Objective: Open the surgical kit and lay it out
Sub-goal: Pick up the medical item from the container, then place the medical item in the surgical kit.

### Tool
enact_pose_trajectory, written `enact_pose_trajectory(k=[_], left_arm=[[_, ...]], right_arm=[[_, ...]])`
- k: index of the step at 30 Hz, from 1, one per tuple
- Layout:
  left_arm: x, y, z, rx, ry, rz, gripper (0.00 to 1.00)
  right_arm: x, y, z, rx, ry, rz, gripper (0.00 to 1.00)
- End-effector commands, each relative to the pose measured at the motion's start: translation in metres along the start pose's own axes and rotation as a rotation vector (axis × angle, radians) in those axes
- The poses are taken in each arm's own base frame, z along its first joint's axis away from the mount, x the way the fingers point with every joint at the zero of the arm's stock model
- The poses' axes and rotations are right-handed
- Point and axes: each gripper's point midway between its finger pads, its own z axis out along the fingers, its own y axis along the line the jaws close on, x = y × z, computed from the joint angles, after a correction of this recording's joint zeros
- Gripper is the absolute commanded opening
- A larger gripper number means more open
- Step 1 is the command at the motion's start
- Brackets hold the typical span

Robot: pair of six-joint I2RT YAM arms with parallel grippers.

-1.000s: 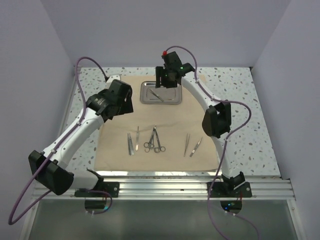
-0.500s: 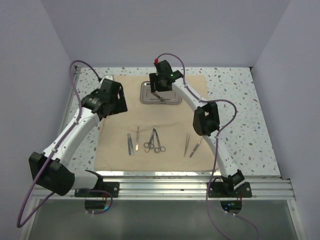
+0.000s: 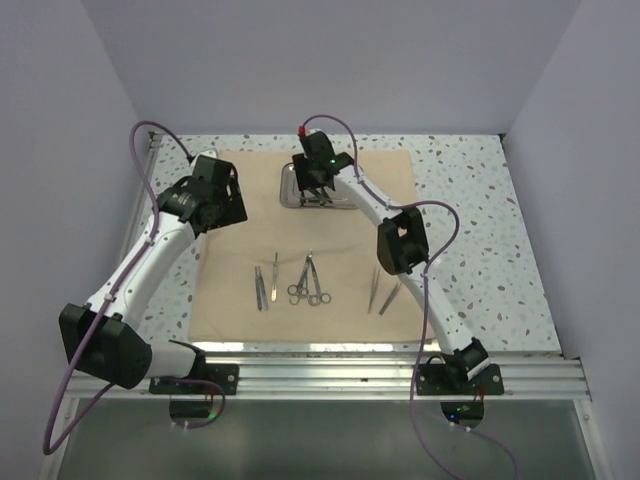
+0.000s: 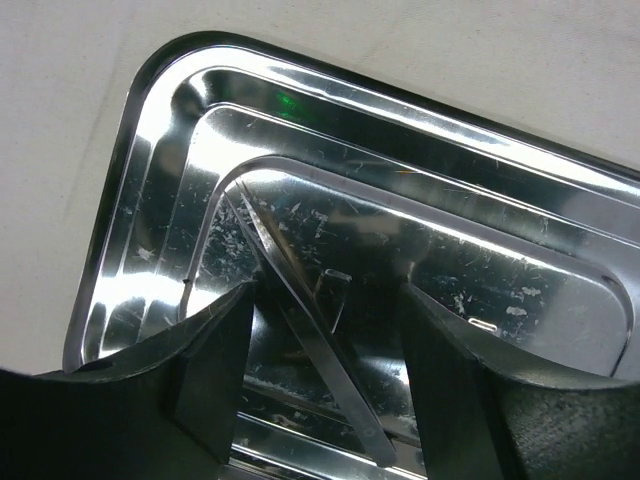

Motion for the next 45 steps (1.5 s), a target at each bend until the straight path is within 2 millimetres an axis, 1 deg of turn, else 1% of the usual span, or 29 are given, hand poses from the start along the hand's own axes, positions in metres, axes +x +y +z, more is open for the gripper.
enact_pose_trajectory(k=[1,7,9,10,13,14,15,17,19,22,23,26,27,28,29,30,31,32,33,34,35,36,37,38,39,40,41,43,45], left_arm=[[-0.008,0.006,0.002,0.004,-0.023,0.006,0.77],[-0.006,0.012,0.009,0.014,-0.012,0.002,0.76],[-0.004,0.013,0.009,0.017,-0.008,0.000,0.76],[-0.003,0.014,0.010,0.018,-0.008,0.000,0.76],[-0.002,0.017,0.009,0.018,-0.009,0.001,0.75],[-0.001,0.019,0.009,0.015,-0.007,0.001,0.75],[0.001,0.020,0.008,0.017,-0.009,0.001,0.75],[0.004,0.023,0.009,0.016,-0.004,0.001,0.75],[0.005,0.025,0.007,0.018,-0.008,-0.001,0.75],[0.006,0.026,0.004,0.026,-0.013,0.000,0.75],[0.006,0.026,0.004,0.032,-0.017,0.002,0.75],[0.004,0.023,0.003,0.054,-0.032,0.007,0.75],[0.004,0.020,0.004,0.067,-0.029,0.010,0.75],[0.004,0.019,0.004,0.076,-0.031,0.015,0.75],[0.004,0.015,0.005,0.096,-0.030,0.019,0.77],[0.004,0.014,0.005,0.107,-0.032,0.020,0.78],[0.005,0.011,0.006,0.118,-0.029,0.025,0.80],[0.005,0.008,0.007,0.137,-0.030,0.026,0.83],[0.006,0.006,0.007,0.150,-0.030,0.031,0.84],[0.006,0.004,0.008,0.159,-0.031,0.036,0.86],[0.007,0.001,0.010,0.174,-0.029,0.040,0.88],[0.007,0.001,0.010,0.179,-0.030,0.044,0.90],[0.007,0.000,0.010,0.183,-0.031,0.046,0.91],[0.010,-0.001,0.012,0.187,-0.021,0.044,0.91],[0.012,-0.003,0.012,0.198,-0.014,0.042,0.91],[0.013,-0.005,0.012,0.208,-0.014,0.036,0.91],[0.018,-0.006,0.014,0.219,0.000,0.035,0.91],[0.020,-0.007,0.014,0.225,0.004,0.033,0.91],[0.020,-0.006,0.012,0.225,0.005,0.035,0.91]], right_arm=[[0.001,0.014,0.003,0.005,-0.024,-0.054,0.62],[0.021,0.014,0.005,0.034,0.028,-0.093,0.45],[0.033,0.013,0.008,0.046,0.058,-0.104,0.36],[0.037,0.013,0.009,0.052,0.066,-0.108,0.29],[0.053,0.014,0.012,0.063,0.105,-0.124,0.19],[0.056,0.014,0.013,0.067,0.111,-0.127,0.06],[0.058,0.013,0.013,0.078,0.114,-0.128,0.01],[0.056,0.013,0.011,0.084,0.109,-0.129,0.00],[0.048,0.011,0.007,0.102,0.090,-0.126,0.00],[0.017,0.006,-0.012,0.136,0.019,-0.118,0.00],[-0.004,0.004,-0.027,0.141,-0.023,-0.113,0.00],[-0.035,-0.012,-0.054,0.184,-0.083,-0.085,0.00],[-0.060,-0.013,-0.080,0.181,-0.139,-0.067,0.00],[-0.070,-0.020,-0.092,0.191,-0.163,-0.055,0.00],[-0.058,-0.029,-0.093,0.217,-0.136,-0.053,0.00],[-0.089,-0.031,-0.131,0.207,-0.221,-0.019,0.00],[-0.091,-0.036,-0.143,0.215,-0.233,-0.006,0.00],[-0.072,-0.041,-0.147,0.232,-0.197,0.004,0.00],[-0.086,-0.043,-0.179,0.221,-0.249,0.034,0.00],[-0.084,-0.046,-0.193,0.223,-0.256,0.055,0.00],[-0.053,-0.052,-0.190,0.238,-0.199,0.072,0.00],[-0.046,-0.056,-0.198,0.245,-0.197,0.099,0.00],[-0.053,-0.059,-0.231,0.231,-0.246,0.139,0.00],[-0.016,-0.066,-0.225,0.249,-0.182,0.165,0.00],[-0.010,-0.071,-0.236,0.255,-0.194,0.196,0.00],[-0.008,-0.074,-0.258,0.245,-0.223,0.232,0.00],[0.023,-0.081,-0.257,0.264,-0.177,0.267,0.00],[0.050,-0.087,-0.266,0.281,-0.143,0.315,0.00],[0.085,-0.094,-0.280,0.302,-0.100,0.378,0.00]])
